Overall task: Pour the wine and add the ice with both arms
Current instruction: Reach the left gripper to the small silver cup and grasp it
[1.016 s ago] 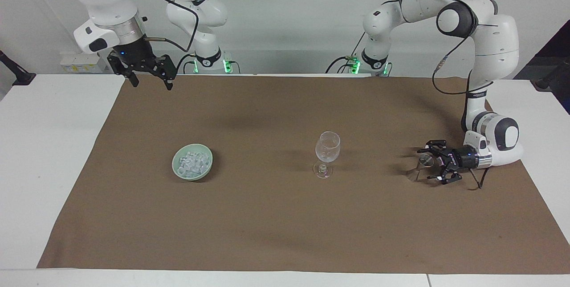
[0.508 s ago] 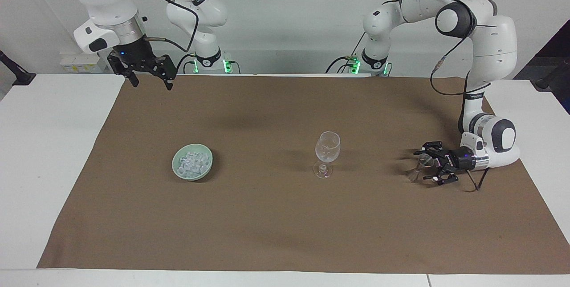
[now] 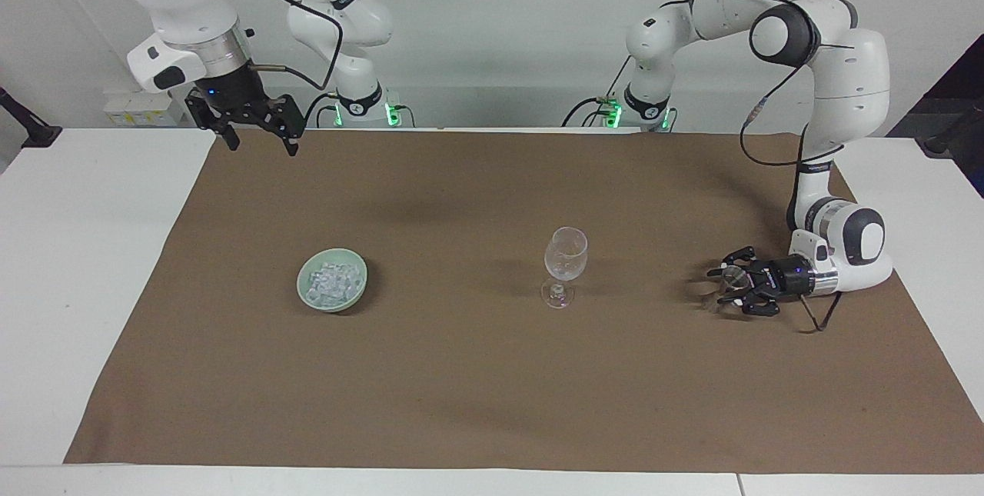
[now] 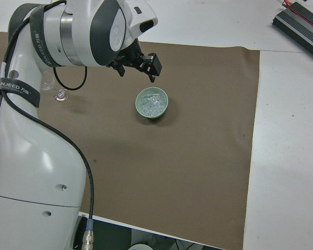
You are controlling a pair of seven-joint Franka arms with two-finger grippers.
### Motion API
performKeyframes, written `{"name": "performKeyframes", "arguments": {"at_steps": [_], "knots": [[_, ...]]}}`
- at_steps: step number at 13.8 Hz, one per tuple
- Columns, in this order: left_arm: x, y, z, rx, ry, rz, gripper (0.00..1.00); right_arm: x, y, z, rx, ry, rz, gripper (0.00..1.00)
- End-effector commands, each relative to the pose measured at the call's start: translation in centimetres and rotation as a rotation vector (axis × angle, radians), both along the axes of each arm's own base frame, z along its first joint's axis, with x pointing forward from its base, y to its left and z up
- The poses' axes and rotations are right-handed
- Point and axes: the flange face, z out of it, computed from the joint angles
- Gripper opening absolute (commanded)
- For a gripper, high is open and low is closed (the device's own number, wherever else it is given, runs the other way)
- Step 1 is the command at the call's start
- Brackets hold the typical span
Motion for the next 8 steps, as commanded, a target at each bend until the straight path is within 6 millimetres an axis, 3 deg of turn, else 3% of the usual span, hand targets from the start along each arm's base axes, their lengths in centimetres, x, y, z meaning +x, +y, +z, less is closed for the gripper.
{"name": "performKeyframes", "arguments": {"at_steps": [1,4,8], "knots": [[-0.1,0.1,-0.1,0.001,-0.017,0.026,0.38,0.2,-0.3,0.1,0.017,-0.008,0.02,1.0],[-0.1,0.2,-0.1,0.003,-0.016,0.027,0.18,0.2,-0.3,0.1,0.017,-0.007,0.02,1.0],[0.4,-0.4,1.0,0.01,-0.029,0.015,0.01,0.2,-0.3,0.1,0.017,-0.007,0.02,1.0]]}}
